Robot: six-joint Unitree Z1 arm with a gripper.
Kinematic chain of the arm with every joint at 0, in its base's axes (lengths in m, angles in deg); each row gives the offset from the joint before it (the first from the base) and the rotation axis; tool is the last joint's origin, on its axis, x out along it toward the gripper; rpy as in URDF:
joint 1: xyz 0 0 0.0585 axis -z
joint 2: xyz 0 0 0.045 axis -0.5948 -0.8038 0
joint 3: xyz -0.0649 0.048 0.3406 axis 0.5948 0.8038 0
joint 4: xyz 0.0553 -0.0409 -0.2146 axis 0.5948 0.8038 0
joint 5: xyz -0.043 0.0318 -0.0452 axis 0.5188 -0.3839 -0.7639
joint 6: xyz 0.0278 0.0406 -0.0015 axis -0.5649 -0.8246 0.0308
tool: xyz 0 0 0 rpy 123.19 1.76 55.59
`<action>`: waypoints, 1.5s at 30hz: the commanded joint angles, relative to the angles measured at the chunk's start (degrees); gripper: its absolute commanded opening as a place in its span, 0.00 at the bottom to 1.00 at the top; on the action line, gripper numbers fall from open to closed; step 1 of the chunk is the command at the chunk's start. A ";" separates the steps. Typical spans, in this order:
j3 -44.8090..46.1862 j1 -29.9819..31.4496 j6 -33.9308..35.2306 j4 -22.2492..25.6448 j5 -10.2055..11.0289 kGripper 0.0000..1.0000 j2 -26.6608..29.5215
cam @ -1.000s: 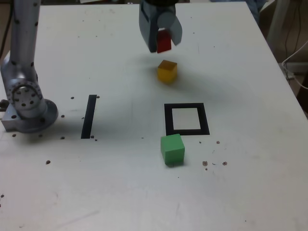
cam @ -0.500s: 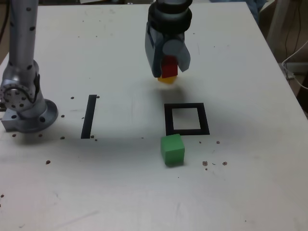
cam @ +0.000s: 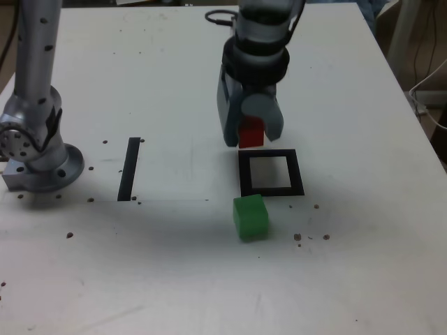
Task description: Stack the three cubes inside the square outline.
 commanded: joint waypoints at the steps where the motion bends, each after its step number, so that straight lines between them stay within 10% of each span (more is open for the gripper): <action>1: -0.71 0.85 0.28 -0.77 -0.77 0.17 -1.45; 23: -1.63 2.27 -0.29 -2.85 -4.72 0.25 -5.26; 45: -1.30 2.26 -2.30 -3.83 -4.57 0.96 -5.89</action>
